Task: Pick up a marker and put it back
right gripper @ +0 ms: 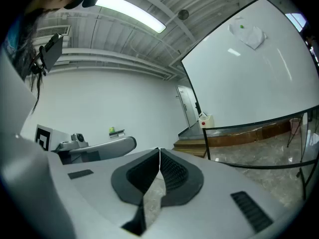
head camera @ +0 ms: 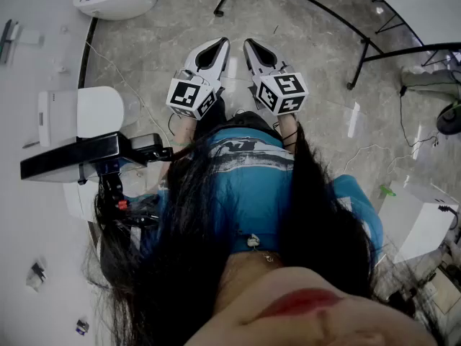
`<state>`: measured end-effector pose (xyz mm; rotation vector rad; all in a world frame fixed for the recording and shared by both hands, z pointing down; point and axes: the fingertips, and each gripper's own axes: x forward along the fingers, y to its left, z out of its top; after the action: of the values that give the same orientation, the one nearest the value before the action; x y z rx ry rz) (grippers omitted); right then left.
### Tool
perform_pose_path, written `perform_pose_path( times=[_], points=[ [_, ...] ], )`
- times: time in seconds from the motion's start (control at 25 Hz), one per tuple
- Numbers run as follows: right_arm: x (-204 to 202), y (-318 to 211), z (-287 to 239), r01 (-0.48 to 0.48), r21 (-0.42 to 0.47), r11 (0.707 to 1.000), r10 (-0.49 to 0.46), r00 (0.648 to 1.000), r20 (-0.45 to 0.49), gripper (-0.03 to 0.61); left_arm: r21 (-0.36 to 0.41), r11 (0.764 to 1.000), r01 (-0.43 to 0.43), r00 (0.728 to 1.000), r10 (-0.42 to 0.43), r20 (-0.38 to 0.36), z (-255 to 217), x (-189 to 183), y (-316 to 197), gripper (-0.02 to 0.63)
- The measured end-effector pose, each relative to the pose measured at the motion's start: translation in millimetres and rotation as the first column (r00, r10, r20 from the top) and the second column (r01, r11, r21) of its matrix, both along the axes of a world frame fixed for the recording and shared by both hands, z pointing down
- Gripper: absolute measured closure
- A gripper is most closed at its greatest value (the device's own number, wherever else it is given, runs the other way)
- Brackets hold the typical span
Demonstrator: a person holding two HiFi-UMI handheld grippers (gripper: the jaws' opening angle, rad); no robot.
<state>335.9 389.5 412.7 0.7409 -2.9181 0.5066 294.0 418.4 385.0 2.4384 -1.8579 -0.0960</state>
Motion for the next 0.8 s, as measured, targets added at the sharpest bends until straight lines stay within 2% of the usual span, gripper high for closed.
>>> perform_pose_path(
  times=[0.2, 0.4, 0.6, 0.8],
  points=[
    [-9.1, 0.6, -0.2, 0.015, 0.0, 1.0, -0.015, 1.0, -0.003, 0.566, 0.008, 1.0, 0.009, 1.0, -0.009, -0.003, -4.0, -10.1, -6.1, 0.611],
    [-51.4, -37.6, 11.7, -0.004, -0.026, 1.0, 0.004, 1.0, -0.023, 0.566, -0.016, 1.0, -0.016, 1.0, 0.015, -0.013, 7.1, -54.2, -44.2, 0.611],
    [-66.9, -59.6, 9.6, -0.027, -0.03, 0.999, 0.027, 0.999, -0.021, 0.566, -0.017, 0.999, -0.044, 0.999, 0.043, -0.015, 6.5, -71.0, -64.1, 0.611],
    [-142.9, -114.5, 11.5, -0.062, -0.045, 0.997, 0.06, 0.998, -0.029, 0.566, -0.031, 0.995, -0.097, 0.995, 0.096, -0.013, 7.9, -144.0, -120.1, 0.611]
  ],
)
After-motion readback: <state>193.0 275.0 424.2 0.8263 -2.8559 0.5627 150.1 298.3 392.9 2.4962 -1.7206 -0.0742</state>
